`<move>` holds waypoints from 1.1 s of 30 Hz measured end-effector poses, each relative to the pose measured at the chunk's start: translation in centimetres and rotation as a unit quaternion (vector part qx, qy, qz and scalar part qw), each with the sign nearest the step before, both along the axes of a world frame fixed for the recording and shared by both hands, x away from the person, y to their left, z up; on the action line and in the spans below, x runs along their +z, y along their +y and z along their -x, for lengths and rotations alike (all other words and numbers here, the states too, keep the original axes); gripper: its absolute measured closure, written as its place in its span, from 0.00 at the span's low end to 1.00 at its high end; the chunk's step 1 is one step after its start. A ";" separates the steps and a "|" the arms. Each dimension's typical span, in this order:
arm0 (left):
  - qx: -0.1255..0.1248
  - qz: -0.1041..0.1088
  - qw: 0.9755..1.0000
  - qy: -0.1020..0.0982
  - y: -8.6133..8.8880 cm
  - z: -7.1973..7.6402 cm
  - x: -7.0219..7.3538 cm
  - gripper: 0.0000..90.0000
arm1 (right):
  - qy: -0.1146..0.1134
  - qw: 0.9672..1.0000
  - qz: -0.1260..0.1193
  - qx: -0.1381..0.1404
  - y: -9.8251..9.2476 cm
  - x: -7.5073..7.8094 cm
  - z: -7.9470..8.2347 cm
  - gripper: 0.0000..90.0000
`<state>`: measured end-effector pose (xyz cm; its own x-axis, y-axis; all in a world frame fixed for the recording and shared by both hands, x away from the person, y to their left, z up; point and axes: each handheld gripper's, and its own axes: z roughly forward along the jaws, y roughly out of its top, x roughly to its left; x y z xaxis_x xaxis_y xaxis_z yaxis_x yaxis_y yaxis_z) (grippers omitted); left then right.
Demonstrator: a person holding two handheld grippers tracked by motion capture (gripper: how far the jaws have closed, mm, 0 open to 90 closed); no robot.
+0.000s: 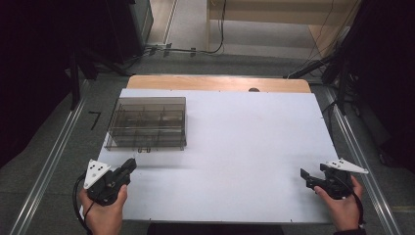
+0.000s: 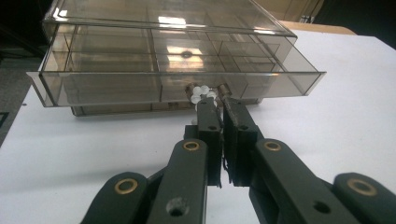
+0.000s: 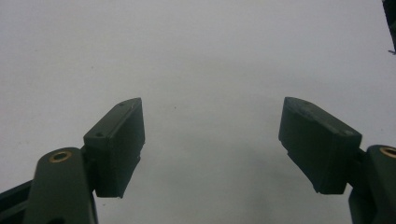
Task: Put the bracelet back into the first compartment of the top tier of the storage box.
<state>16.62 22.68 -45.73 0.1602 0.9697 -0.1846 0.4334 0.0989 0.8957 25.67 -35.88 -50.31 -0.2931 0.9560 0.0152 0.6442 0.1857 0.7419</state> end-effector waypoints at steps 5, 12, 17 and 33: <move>0.005 -0.004 1.000 -0.010 0.1 0.1 0.4 0.97 | 0.000 1.000 0.001 0.002 0.0 0.0 0.0 0.24; 0.011 -0.002 1.000 -0.018 0.5 0.0 0.7 0.97 | 0.000 1.000 0.001 0.002 0.1 -0.1 -0.1 0.24; 0.012 -0.001 1.000 -0.023 0.7 -0.1 0.9 0.97 | 0.002 1.000 0.002 0.001 0.1 -0.1 -0.1 0.24; 0.033 -0.002 0.999 -0.033 1.8 -1.4 1.2 0.97 | 0.005 1.000 0.005 0.002 0.2 -0.2 -0.2 0.24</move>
